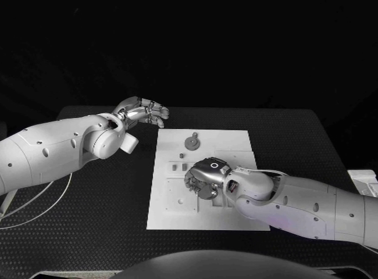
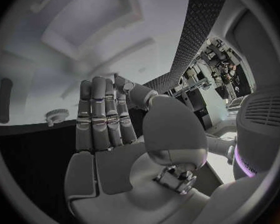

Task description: Assemble the parts on the task board

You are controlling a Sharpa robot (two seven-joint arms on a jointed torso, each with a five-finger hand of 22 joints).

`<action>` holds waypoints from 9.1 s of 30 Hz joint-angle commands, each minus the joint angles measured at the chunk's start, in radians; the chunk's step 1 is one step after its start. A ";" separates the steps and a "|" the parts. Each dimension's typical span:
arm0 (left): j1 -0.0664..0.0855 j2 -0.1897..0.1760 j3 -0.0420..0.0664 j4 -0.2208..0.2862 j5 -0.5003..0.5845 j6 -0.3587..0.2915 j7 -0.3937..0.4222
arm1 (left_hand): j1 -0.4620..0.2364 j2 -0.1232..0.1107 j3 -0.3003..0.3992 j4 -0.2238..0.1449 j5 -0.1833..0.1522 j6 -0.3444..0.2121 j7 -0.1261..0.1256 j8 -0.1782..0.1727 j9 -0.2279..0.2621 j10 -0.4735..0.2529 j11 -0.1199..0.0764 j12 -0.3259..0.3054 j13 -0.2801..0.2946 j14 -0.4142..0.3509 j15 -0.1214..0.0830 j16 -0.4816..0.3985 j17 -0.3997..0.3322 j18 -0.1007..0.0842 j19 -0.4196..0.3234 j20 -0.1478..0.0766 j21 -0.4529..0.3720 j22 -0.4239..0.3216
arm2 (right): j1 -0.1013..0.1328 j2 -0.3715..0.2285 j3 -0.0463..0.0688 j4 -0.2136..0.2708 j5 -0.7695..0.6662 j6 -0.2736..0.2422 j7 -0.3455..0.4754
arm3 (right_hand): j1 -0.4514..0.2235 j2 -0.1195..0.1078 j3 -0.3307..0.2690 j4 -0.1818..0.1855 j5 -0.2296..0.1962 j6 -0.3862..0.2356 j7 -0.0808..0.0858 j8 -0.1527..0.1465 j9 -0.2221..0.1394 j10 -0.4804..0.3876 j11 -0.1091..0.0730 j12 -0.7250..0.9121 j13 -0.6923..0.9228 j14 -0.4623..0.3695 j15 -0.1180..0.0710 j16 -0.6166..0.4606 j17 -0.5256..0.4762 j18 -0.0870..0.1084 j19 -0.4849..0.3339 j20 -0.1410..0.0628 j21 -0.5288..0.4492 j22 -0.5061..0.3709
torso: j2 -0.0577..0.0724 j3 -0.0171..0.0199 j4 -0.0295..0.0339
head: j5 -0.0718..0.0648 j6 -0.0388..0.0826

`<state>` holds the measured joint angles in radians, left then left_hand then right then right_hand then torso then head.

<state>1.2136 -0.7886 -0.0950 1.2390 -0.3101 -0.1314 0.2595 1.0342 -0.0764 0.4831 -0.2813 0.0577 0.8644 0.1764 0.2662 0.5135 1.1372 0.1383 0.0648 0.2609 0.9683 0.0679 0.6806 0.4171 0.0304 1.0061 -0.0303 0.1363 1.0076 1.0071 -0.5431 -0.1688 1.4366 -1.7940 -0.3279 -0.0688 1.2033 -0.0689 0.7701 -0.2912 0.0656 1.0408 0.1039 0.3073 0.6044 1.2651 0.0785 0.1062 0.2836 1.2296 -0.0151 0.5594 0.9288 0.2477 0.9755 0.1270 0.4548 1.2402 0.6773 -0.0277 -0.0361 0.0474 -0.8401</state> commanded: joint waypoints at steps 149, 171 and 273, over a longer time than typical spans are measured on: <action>0.004 0.000 0.001 -0.006 0.006 0.037 0.002 | 0.005 0.004 -0.009 0.000 -0.005 -0.002 0.004 0.009 -0.004 0.001 -0.005 0.005 -0.004 0.007 0.000 -0.021 0.019 0.018 0.011 0.000 -0.011 -0.005 | 0.090 -0.165 -0.025 -0.019 -0.025 -0.004 -0.045 | -0.047 -0.012 -0.069 0.004 0.002 -0.047 0.024 0.011 -0.084 0.007 -0.008 0.037 0.021 -0.030 -0.019 0.188 -0.019 0.014 0.036 -0.023 0.061 0.088 | 0.001 -0.0003 0.0001 | -0.006 -0.011; 0.004 -0.004 0.001 -0.005 0.006 0.039 0.001 | 0.007 0.005 -0.009 0.000 -0.005 -0.003 0.004 0.009 -0.005 -0.001 -0.004 0.004 -0.005 0.007 0.001 -0.024 0.022 0.018 0.011 0.000 -0.012 -0.005 | 0.089 -0.162 -0.026 -0.021 0.005 0.001 -0.042 | -0.122 -0.149 -0.077 0.072 0.002 -0.098 0.046 -0.023 -0.097 -0.026 0.004 0.013 0.039 -0.043 -0.009 0.196 -0.038 0.014 0.034 -0.021 0.056 0.087 | 0.000 -0.0006 0.0004 | -0.003 -0.011; 0.004 0.007 0.001 -0.001 0.006 0.039 -0.001 | 0.009 0.008 -0.007 0.001 -0.005 -0.001 0.003 0.012 -0.006 0.003 -0.005 0.006 -0.006 0.009 0.001 -0.032 0.032 0.018 0.013 0.000 -0.015 -0.005 | -0.006 -0.019 -0.008 0.102 0.045 -0.058 0.017 | -0.063 0.001 0.017 0.037 0.002 0.000 0.002 0.029 -0.051 0.067 -0.041 0.057 0.152 0.002 -0.051 0.255 -0.050 0.014 0.087 -0.049 0.098 0.089 | 0.000 -0.0007 0.0015 | 0.034 -0.006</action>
<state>1.2144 -0.7839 -0.0953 1.2363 -0.3091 -0.1044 0.2510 1.0382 -0.0723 0.4777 -0.2814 0.0577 0.8644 0.1764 0.2739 0.5090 1.1373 0.1383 0.0648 0.2560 0.9683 0.0679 0.6535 0.4477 0.0283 1.0133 -0.0303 0.1247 1.0036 1.0028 -0.5658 -0.1763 1.5421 -1.7171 -0.4043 -0.0501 1.1285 -0.0751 0.7822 -0.2510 0.0658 1.0231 0.1177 0.3289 0.5268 1.3275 0.0341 0.1661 0.4341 1.2353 -0.0581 0.8082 0.8805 0.2502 1.0561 0.0791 0.5478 1.3094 0.6773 -0.0283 -0.0345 0.0786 -0.8451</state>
